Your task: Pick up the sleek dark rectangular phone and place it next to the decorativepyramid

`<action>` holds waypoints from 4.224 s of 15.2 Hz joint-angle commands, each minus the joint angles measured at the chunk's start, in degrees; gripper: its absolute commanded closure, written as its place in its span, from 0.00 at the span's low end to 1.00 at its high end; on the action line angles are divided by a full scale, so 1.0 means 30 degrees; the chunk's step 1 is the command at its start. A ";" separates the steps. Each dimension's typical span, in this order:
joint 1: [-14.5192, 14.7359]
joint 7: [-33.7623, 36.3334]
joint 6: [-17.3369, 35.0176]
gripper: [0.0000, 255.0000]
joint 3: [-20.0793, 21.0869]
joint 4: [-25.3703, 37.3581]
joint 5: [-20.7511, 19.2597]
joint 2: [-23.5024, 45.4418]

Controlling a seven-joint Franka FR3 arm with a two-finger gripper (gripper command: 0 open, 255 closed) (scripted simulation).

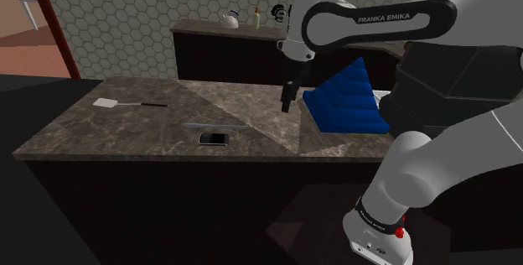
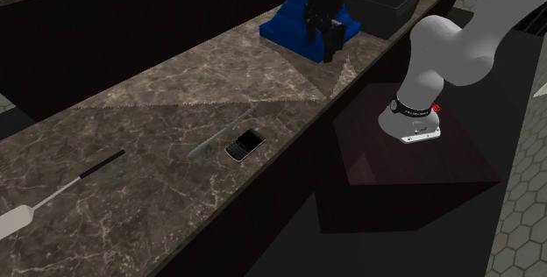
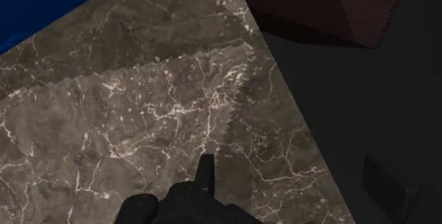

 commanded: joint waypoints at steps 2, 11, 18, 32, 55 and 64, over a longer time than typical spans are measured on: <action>0.0446 -0.1177 0.1789 0.00 0.0042 0.0485 -0.0132 0.2081; 0.1675 -0.4027 0.5654 0.00 0.0743 0.3115 -0.0510 0.8068; 0.2504 -0.5820 0.7637 0.00 0.1548 0.5984 -0.1230 1.2544; 0.2842 -0.6214 0.9846 0.00 0.1773 0.6630 -0.1874 1.5289; 0.2795 -0.6452 0.7777 1.00 0.1848 0.7499 -0.1591 1.4075; 0.2772 -0.6639 0.5647 1.00 0.1884 0.8707 -0.1383 1.3142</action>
